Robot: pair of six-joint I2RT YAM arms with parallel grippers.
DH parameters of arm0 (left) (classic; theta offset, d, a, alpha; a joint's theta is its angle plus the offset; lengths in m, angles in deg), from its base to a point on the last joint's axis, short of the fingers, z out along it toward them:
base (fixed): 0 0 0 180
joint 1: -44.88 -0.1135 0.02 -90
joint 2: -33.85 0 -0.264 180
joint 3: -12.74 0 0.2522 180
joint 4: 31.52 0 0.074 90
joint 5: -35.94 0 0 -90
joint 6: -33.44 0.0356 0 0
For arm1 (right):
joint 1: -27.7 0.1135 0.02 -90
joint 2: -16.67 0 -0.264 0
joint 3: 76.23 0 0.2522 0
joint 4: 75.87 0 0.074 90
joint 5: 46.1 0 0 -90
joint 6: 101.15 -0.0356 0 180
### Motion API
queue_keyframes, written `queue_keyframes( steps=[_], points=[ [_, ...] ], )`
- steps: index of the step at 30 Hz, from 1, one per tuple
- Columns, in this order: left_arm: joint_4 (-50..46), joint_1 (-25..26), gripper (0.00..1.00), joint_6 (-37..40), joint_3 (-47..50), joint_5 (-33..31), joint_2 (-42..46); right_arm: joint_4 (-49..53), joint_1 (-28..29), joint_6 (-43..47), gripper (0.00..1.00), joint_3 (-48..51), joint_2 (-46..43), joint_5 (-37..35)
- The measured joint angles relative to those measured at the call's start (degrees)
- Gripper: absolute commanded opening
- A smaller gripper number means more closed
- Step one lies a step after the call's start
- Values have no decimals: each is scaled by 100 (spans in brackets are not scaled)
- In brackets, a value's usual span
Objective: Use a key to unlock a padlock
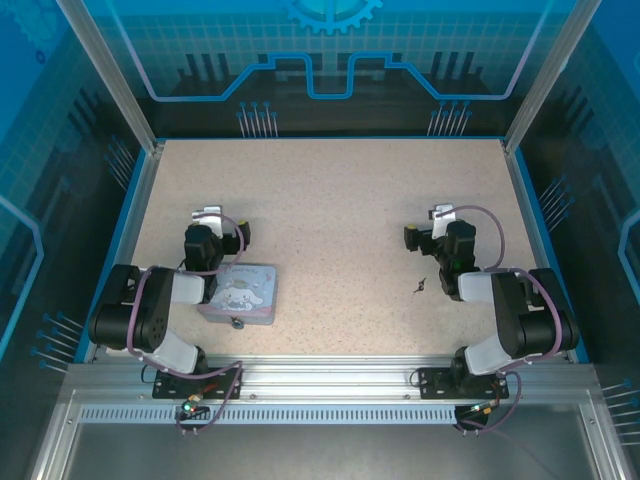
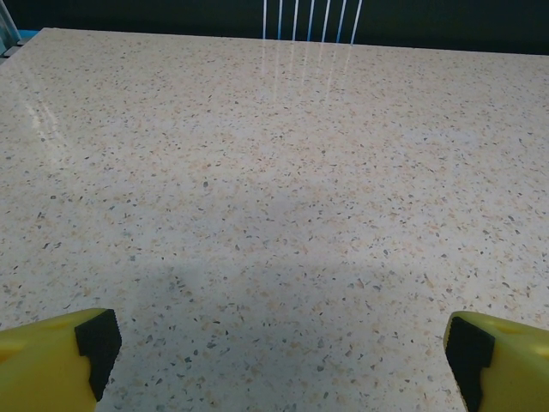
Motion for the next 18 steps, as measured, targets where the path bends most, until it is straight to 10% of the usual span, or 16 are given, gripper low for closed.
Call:
queue_keyframes(
  steps=[7, 18],
  points=[
    [-223, -4, 99, -55, -52, -76, 55, 76, -105, -28, 100, -13, -28, 48],
    [-4277, -22, 99, -1405, -2223, -1134, 1646, 3644, -363, -1453, 100, -2166, -1368, -643]
  ],
)
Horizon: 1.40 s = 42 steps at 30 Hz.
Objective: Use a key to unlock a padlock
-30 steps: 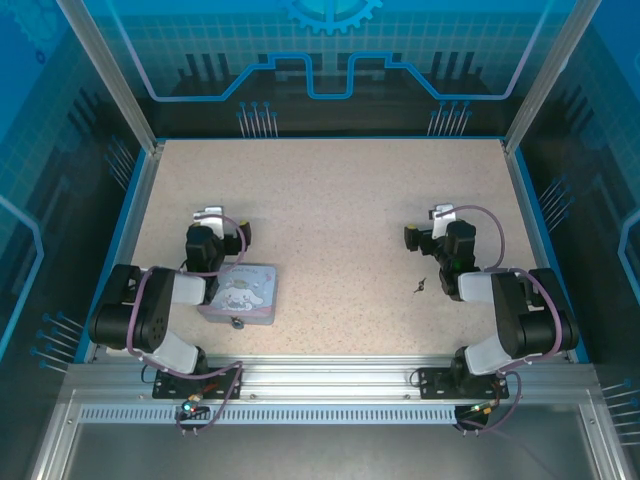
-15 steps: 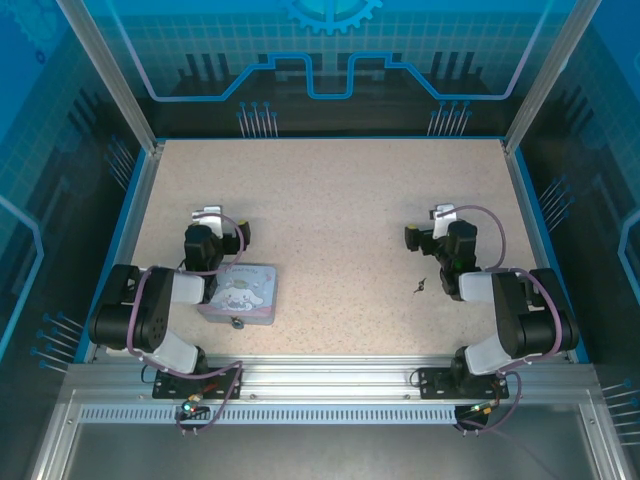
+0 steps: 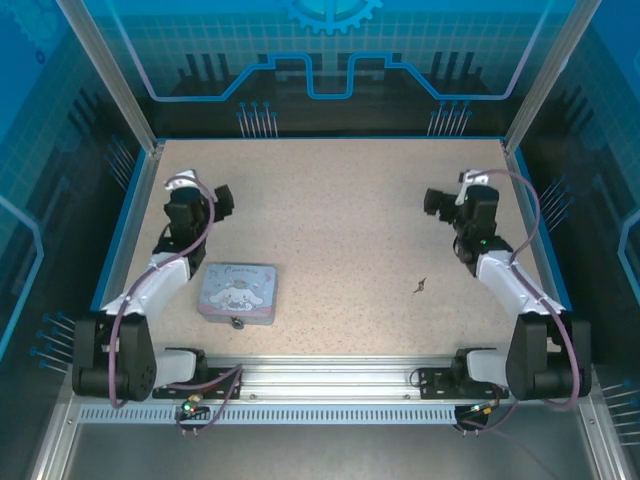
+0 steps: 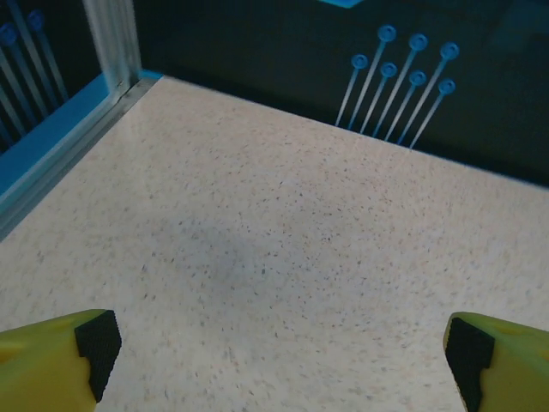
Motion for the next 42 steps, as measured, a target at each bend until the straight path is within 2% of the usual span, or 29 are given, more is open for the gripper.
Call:
queue_keyframes(
  steps=[4, 7, 11, 15, 21, 25, 35, 39, 42],
  points=[
    [-1930, -9, 99, -881, -763, -127, 216, 1010, -63, -562, 100, -439, -140, 293],
    [-3132, -9, 99, -1366, -887, -138, 369, 1731, -17, -859, 100, -439, -210, 629],
    [-4223, -9, 99, -1797, -809, -120, 706, 2282, 201, -1158, 100, -372, -472, 1145],
    [-4837, -9, 99, -2085, -636, -118, 1141, 2518, 828, -1438, 100, -302, -929, 1484],
    [-5154, -13, 99, -2306, -455, 11, 1182, 2549, 2083, -1843, 100, -295, -1064, 1606],
    [-5237, -13, 99, -2350, -413, 101, 1128, 2546, 2627, -2013, 100, -295, -846, 1558],
    [-5206, 109, 99, -2551, 140, 621, 868, 2704, 3005, -2162, 100, -673, 98, 1421],
    [-5010, 538, 99, -2806, 323, 796, 837, 2745, 3134, -2181, 100, -944, 317, 1392],
    [-4673, 1067, 99, -3143, 428, 920, 828, 2789, 3233, -2253, 100, -1003, 446, 1381]
  ],
)
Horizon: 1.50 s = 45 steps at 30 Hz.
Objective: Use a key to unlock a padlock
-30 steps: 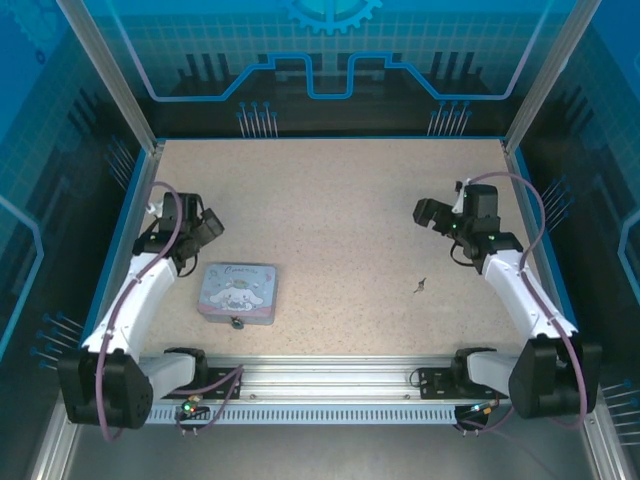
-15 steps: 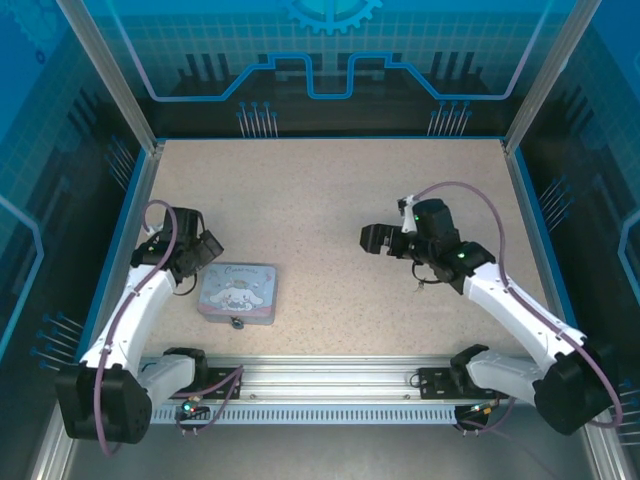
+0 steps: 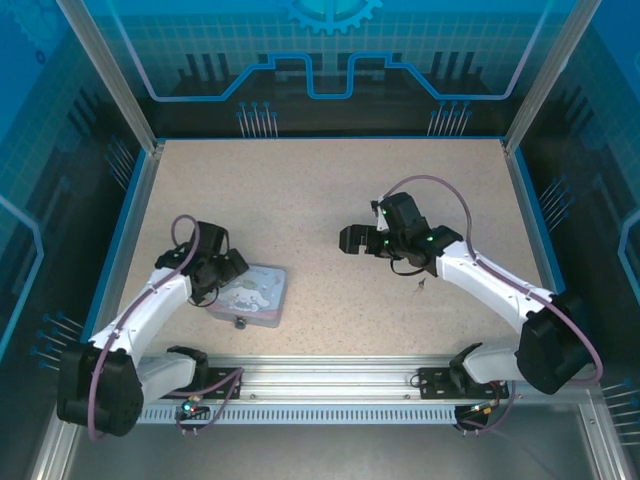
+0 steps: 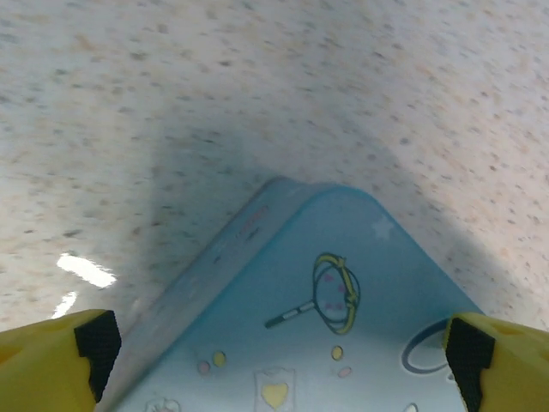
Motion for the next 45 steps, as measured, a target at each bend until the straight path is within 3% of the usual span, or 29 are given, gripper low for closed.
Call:
queue_keyframes(
  steps=[6, 10, 19, 30, 38, 45],
  points=[
    [1080, 1082, 99, -1034, -22, 195, -645, 234, 146, -260, 100, -61, 339, -68],
    [1488, 1499, 99, -1296, -599, 286, -1456, 415, 374, -472, 99, -68, 369, -138],
    [1720, 1530, 99, -850, -1182, 317, -1847, 472, 1075, -1303, 91, 175, 365, -420],
    [2223, 1508, 99, -682, -426, 581, -1327, 208, 1429, -2017, 66, 81, 1108, -474],
    [2830, 1421, 99, -723, -109, 863, -1305, -133, 1377, -2345, 45, -271, 1521, -385],
    [3377, 1386, 99, -796, -343, 1016, -1945, -175, 778, -2402, 45, -682, 1895, -269]
  ],
)
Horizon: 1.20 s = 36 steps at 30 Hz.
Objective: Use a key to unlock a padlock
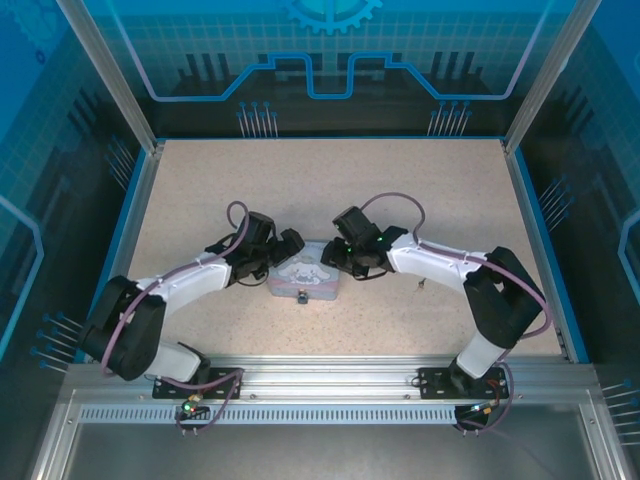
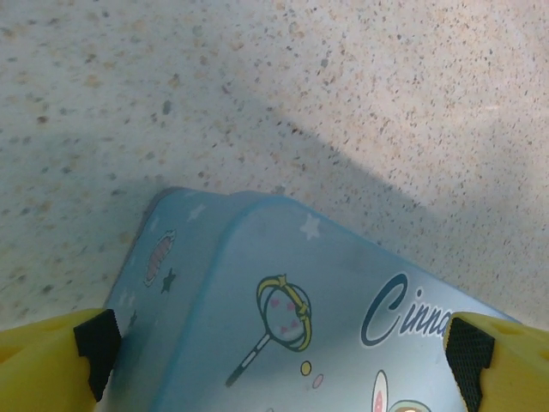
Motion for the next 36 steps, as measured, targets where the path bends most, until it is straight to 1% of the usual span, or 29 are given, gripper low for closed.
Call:
queue_keyframes(
  steps=[4, 7, 11, 16, 18, 23, 28, 31, 33, 34, 36],
  points=[
    [177, -81, 99, -20, -479, 103, -540, 22, -496, 20, 47, -455, 389, 42],
    [317, -188, 99, -20, -848, 249, -938, 24, -811, 13, 52, -837, 723, 83],
    [463, -256, 99, -20, -1178, 358, -1287, -2, -1064, -17, 63, -1180, 1062, 221],
    [538, -258, 99, -15, -1252, 461, -1364, -50, -1143, -79, 94, -1239, 1161, 389],
    [557, -269, 99, -13, -1292, 501, -1392, -72, -1141, -37, 100, -1233, 1147, 400],
    [610, -361, 99, 35, -1403, 551, -1456, -37, -1178, 70, 100, -992, 776, 289],
    [514, -638, 99, 269, -1419, 549, -1427, 396, -1493, 269, 98, -671, -90, 122],
    [289, -1025, 99, 435, -1408, 544, -1187, 901, -1829, 608, 94, -605, -599, -13],
    [155, -1300, 99, 551, -1373, 492, -857, 1259, -2044, 920, 91, -483, -940, -142],
    [66, -1401, 99, 605, -1368, 426, -675, 1414, -2120, 1051, 89, -420, -1067, -192],
    [-63, -1486, 99, 728, -1364, 297, -278, 1784, -2227, 1370, 81, -214, -1279, -372]
  ],
)
